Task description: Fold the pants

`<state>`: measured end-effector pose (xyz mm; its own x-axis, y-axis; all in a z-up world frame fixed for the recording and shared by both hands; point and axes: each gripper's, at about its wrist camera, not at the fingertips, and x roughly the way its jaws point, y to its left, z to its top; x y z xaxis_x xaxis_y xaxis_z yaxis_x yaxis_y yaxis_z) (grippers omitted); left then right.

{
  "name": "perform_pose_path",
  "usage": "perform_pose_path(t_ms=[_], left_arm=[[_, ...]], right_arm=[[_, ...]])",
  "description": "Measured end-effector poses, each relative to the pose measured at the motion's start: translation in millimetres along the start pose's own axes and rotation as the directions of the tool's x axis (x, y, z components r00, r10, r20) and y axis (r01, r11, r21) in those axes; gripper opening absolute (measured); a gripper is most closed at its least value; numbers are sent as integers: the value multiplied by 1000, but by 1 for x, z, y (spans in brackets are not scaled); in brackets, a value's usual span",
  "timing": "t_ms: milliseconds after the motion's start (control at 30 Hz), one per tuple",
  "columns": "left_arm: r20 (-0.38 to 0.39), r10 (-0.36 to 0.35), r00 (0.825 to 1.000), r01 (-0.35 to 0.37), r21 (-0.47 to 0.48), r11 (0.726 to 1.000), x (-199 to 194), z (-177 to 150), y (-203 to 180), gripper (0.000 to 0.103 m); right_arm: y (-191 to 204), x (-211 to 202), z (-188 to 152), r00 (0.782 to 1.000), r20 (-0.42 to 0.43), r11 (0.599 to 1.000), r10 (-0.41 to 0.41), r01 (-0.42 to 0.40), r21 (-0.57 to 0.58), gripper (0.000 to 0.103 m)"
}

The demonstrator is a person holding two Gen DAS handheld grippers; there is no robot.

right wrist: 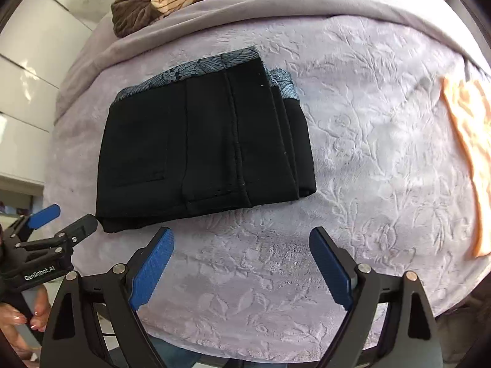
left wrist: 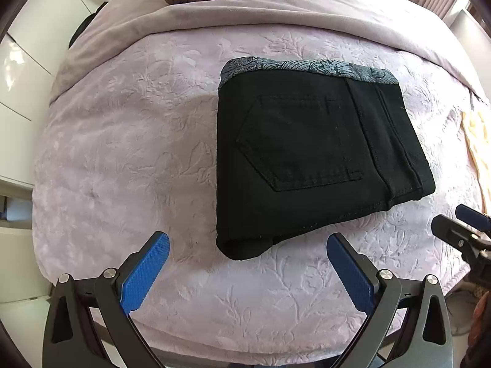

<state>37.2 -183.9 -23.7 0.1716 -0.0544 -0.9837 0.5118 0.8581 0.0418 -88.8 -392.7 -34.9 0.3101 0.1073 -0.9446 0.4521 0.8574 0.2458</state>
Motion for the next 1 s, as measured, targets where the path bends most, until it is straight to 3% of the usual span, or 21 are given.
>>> perform_pose_path(t_ms=[500,1000], left_arm=[[-2,22,1000,-22,23,1000,-6,3,-3,103],[-28,31,999,-30,33,999,1,1,-7,103]], right_arm=[[0,-3,2,999,-43,999,-32,34,40,92],[-19,1,-2,998,-59,995,-13,19,99,92]])
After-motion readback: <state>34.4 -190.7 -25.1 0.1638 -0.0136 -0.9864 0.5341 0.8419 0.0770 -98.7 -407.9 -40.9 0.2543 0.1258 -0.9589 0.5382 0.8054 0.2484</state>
